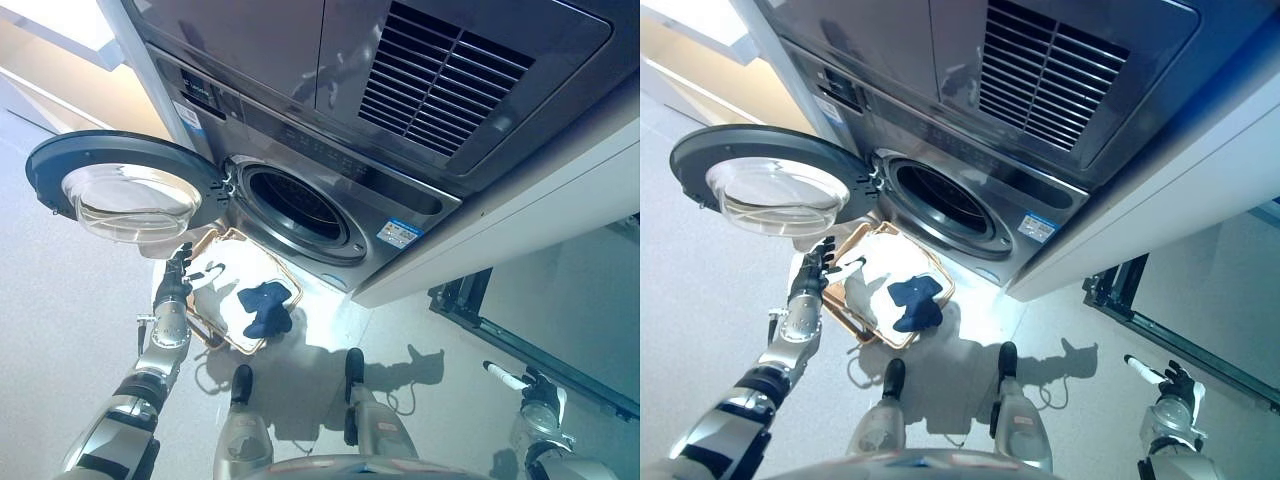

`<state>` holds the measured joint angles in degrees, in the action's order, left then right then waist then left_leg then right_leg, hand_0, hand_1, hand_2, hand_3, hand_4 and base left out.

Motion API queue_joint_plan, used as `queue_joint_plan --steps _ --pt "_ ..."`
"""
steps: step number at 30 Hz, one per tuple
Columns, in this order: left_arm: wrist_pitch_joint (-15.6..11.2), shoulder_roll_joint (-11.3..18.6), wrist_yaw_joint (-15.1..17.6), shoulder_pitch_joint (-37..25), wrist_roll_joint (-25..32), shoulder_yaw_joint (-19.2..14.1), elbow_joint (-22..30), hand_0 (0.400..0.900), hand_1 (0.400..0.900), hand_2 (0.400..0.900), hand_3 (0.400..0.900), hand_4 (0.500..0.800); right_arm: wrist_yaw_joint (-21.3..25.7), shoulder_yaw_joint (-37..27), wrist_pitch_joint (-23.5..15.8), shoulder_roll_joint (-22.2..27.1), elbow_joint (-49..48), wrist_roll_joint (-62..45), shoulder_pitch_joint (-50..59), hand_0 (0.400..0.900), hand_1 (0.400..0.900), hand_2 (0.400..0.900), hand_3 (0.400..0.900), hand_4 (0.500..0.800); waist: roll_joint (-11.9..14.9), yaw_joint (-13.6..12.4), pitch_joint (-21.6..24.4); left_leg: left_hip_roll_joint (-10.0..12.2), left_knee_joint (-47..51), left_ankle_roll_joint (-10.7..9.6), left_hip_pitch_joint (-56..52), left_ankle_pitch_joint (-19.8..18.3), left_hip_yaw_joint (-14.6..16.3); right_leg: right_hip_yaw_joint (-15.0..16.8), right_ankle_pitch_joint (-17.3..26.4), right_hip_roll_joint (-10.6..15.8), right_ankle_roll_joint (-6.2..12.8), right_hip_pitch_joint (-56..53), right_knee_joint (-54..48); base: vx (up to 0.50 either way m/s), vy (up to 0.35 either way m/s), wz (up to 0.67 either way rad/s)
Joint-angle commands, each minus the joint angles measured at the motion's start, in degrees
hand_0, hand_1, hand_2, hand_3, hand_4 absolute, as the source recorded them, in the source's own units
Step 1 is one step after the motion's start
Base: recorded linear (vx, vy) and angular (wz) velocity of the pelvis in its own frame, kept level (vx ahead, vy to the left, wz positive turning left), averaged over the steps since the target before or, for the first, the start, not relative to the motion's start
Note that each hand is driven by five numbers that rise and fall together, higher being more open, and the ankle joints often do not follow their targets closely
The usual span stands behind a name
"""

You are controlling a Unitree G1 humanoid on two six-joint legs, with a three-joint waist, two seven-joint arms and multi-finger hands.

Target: Put the clothes in the basket into the washing machine.

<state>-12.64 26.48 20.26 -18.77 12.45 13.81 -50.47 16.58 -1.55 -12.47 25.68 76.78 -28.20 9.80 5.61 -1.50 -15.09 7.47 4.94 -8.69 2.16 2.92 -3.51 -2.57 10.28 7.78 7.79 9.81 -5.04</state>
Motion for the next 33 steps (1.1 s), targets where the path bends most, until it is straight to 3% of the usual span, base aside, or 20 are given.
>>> queue_joint_plan --steps 1,9,16,25,33 --pt "-4.06 0.00 1.19 -5.62 -0.47 -1.05 -0.41 0.900 0.900 0.900 0.900 0.800 1.64 -1.32 -1.69 6.67 2.30 -2.05 1.00 0.900 0.900 0.900 0.900 0.800 -1.46 -0.73 -0.57 -6.17 -0.13 6.40 -0.59 -2.21 -1.81 -1.75 -4.65 -5.59 -1.74 -3.22 2.50 0.00 0.000 0.00" --pt "-3.16 0.31 3.02 -6.54 -3.39 -0.72 -1.57 0.900 0.900 0.900 0.900 0.800 2.02 -1.36 -1.80 6.83 2.93 -2.32 1.35 0.900 0.900 0.900 0.900 0.800 -1.43 -0.84 -0.79 -6.23 -0.18 6.43 -0.18 -2.07 -1.88 -1.67 -4.58 -5.65 -1.77 -2.92 2.42 0.00 -0.001 0.00" --pt "-2.05 1.30 4.10 -9.51 -8.21 2.01 -2.89 0.900 0.900 0.900 0.900 0.800 2.50 -0.25 -2.07 7.66 2.31 -2.24 3.25 0.900 0.900 0.900 0.900 0.800 -1.39 -0.44 -3.24 -6.57 -1.61 6.62 4.27 -1.08 -1.98 -1.61 -3.85 -5.51 -1.79 1.16 3.78 -0.07 -0.007 0.01" --pt "-2.57 1.65 6.38 -15.86 -7.28 5.32 -4.71 0.900 0.900 0.900 0.900 0.800 5.04 2.70 -4.40 10.51 -4.40 -1.77 6.98 0.900 0.900 0.900 0.900 0.800 -0.93 0.96 -8.95 -8.44 -9.53 7.20 18.32 -1.15 -1.09 0.00 -2.06 -4.72 -2.07 12.94 8.41 -0.12 0.011 -0.03" --pt "-2.68 2.55 9.05 -21.40 -5.97 7.03 -6.71 0.900 0.900 0.900 0.900 0.800 8.21 1.27 -7.81 12.33 -11.83 -2.98 4.79 0.900 0.900 0.900 0.900 0.800 0.56 3.41 -11.36 -8.98 -15.70 7.43 32.01 -1.25 -1.23 -0.05 -0.14 -4.66 -1.91 24.65 10.35 -0.11 -0.021 -0.02"
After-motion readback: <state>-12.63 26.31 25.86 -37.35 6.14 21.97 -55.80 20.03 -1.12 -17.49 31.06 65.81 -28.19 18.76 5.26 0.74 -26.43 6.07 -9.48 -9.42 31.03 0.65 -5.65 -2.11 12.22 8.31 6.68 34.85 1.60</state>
